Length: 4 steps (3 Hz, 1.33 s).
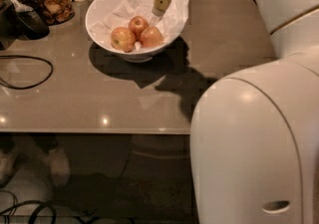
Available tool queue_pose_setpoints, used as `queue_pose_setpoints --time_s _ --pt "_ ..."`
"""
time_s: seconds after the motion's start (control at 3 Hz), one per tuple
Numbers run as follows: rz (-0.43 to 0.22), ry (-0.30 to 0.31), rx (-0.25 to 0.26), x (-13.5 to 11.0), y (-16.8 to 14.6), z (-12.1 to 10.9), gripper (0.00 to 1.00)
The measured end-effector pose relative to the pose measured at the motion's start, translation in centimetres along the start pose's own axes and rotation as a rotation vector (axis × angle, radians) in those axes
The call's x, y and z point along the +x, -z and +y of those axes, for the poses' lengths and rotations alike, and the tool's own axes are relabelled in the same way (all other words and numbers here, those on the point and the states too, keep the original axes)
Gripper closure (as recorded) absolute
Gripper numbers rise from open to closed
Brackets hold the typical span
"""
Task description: Pick apple from white bowl
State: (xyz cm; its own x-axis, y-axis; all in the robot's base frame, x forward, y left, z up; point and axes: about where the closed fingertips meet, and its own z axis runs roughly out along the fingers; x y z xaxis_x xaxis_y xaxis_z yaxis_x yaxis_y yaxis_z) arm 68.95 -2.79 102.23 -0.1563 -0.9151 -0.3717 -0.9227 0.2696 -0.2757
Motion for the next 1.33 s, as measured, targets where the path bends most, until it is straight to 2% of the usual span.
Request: queue_pose_setpoints --time_s 0.67,1.0,1.33 --pt "0.002 0.022 -0.012 -1.0 -1.6 -0.6 0.12" --pt "0.005 0.028 -0.031 -1.4 -3.0 -0.7 0.24" --pt "0.010 0.029 -0.050 -1.7 -4.4 -0.7 0.22"
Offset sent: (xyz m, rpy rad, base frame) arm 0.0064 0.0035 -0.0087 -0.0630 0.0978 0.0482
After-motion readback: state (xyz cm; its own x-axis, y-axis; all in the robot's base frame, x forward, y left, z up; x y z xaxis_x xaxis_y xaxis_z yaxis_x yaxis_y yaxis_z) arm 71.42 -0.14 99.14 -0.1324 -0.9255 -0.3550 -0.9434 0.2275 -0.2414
